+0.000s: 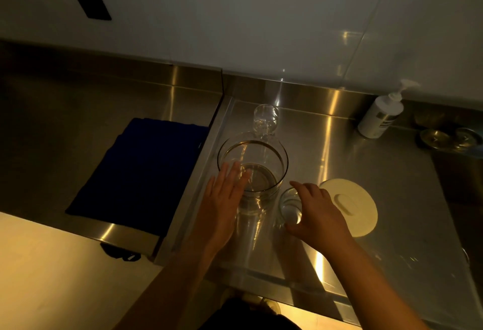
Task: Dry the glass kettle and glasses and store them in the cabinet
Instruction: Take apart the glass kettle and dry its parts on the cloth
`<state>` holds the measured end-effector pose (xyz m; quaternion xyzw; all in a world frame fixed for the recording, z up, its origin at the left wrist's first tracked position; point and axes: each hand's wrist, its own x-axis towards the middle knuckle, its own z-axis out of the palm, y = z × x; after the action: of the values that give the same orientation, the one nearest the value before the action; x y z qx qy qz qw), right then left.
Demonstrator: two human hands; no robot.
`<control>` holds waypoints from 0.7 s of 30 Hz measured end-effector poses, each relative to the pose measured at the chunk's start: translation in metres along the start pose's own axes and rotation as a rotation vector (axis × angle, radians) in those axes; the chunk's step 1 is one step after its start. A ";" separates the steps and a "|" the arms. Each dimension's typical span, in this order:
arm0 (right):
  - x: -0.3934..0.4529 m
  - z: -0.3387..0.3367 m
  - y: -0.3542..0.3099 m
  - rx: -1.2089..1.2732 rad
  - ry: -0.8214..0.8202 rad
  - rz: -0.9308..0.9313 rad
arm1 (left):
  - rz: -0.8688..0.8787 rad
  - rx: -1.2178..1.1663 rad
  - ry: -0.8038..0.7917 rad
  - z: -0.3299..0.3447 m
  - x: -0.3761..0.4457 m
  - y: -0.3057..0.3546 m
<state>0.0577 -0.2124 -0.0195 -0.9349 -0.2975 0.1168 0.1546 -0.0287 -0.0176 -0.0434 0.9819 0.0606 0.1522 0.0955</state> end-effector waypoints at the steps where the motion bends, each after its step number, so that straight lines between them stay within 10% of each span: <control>1: -0.001 0.000 0.000 0.002 0.006 -0.010 | 0.005 0.008 0.023 0.001 -0.001 0.000; 21: -0.008 -0.009 0.015 0.000 0.062 -0.085 | 0.060 0.107 -0.004 -0.007 0.004 -0.008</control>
<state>0.0617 -0.2310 -0.0157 -0.9246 -0.3319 0.0812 0.1683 -0.0278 -0.0079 -0.0375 0.9872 0.0388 0.1496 0.0384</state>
